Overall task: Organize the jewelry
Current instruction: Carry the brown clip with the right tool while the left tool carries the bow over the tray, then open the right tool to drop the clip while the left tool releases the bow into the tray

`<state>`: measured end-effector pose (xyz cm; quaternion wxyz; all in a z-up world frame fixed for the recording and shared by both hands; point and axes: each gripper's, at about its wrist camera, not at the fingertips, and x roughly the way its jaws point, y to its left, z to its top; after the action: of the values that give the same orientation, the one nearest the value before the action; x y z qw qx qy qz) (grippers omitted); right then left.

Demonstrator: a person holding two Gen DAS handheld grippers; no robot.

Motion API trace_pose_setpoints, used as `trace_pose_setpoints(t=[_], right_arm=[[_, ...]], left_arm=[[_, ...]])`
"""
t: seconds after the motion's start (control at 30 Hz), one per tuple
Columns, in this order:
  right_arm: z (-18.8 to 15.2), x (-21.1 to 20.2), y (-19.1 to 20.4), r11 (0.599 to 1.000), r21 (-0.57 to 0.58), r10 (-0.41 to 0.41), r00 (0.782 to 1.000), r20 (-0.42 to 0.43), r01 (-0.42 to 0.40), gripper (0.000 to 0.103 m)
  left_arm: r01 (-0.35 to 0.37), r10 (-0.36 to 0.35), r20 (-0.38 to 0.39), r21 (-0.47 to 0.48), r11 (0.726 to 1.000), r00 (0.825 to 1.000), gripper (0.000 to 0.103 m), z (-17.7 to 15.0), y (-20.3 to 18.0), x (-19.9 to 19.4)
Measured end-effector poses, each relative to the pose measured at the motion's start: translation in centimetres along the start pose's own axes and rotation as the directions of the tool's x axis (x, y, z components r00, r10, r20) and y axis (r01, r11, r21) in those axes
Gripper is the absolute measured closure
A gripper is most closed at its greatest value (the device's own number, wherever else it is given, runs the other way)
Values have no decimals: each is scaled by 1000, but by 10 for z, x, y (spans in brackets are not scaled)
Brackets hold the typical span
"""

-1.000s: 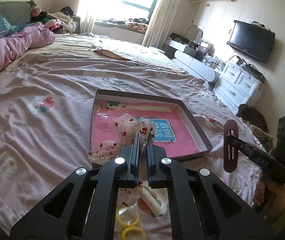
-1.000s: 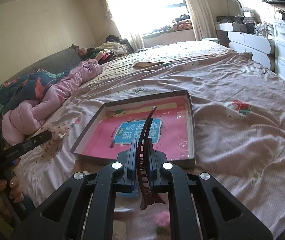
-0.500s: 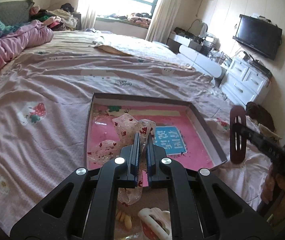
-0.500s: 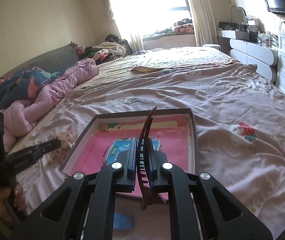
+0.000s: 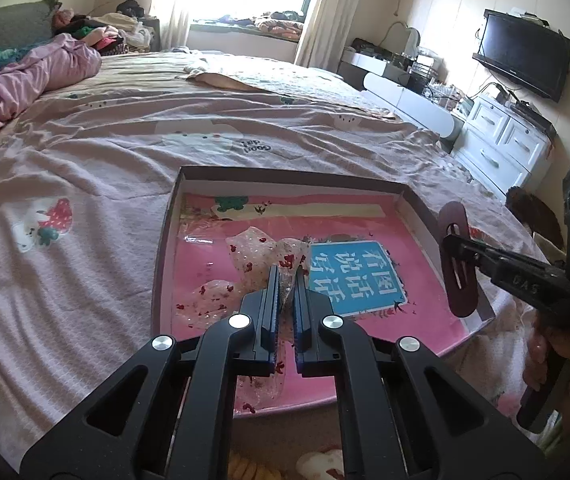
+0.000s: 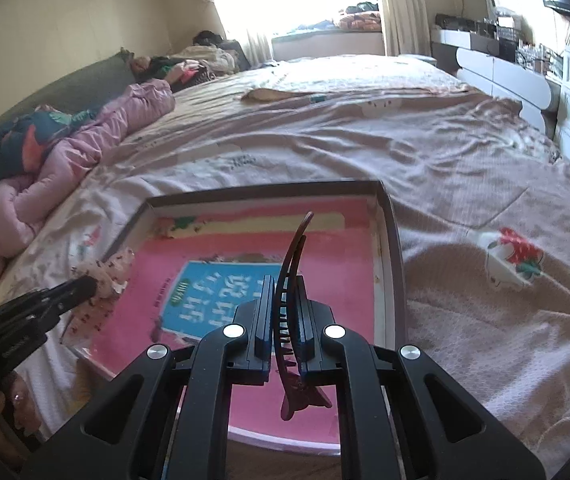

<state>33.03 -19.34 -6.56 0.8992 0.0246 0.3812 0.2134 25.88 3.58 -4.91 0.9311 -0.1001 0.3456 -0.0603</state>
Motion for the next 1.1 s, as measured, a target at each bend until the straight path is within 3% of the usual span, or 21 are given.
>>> trace_pose_setpoints(t=[0.23, 0.43, 0.5, 0.6, 0.73, 0.8, 0.9, 0.97, 1.1], right_arm=[[-8, 15, -9, 999, 32, -16, 999, -47, 17, 94], [-10, 11, -9, 999, 27, -27, 999, -34, 28, 93], [-10, 9, -10, 999, 30, -33, 999, -29, 33, 81], [-10, 3, -11, 999, 42, -32, 999, -6, 32, 63], [-10, -11, -9, 999, 36, -33, 999, 32, 32, 48], [-10, -21, -7, 999, 34, -35, 997, 68, 33, 32], [-10, -33, -4, 999, 23, -40, 994, 105, 38, 20], [-10, -40, -2, 999, 11, -48, 991, 124, 47, 15], [-13, -53, 2, 998, -11, -61, 986, 157, 64, 11]], left_arm=[[-1, 1, -19, -9, 1000, 1000, 101, -1, 2, 6], [-4, 4, -15, -15, 1000, 1000, 91, -2, 3, 3], [-5, 4, -12, -16, 1000, 1000, 90, -2, 3, 1], [0, 0, -2, -18, 1000, 1000, 75, -2, 5, -5], [7, -6, 30, -24, 1000, 1000, 60, -1, 6, -18], [6, -4, 46, -30, 1000, 999, 50, 0, 7, -25], [-6, 8, 69, -31, 1000, 998, 42, 2, 8, -35], [-20, 22, 86, -30, 999, 996, 28, 3, 9, -41], [-41, 43, 113, -25, 999, 993, 14, 3, 10, -54]])
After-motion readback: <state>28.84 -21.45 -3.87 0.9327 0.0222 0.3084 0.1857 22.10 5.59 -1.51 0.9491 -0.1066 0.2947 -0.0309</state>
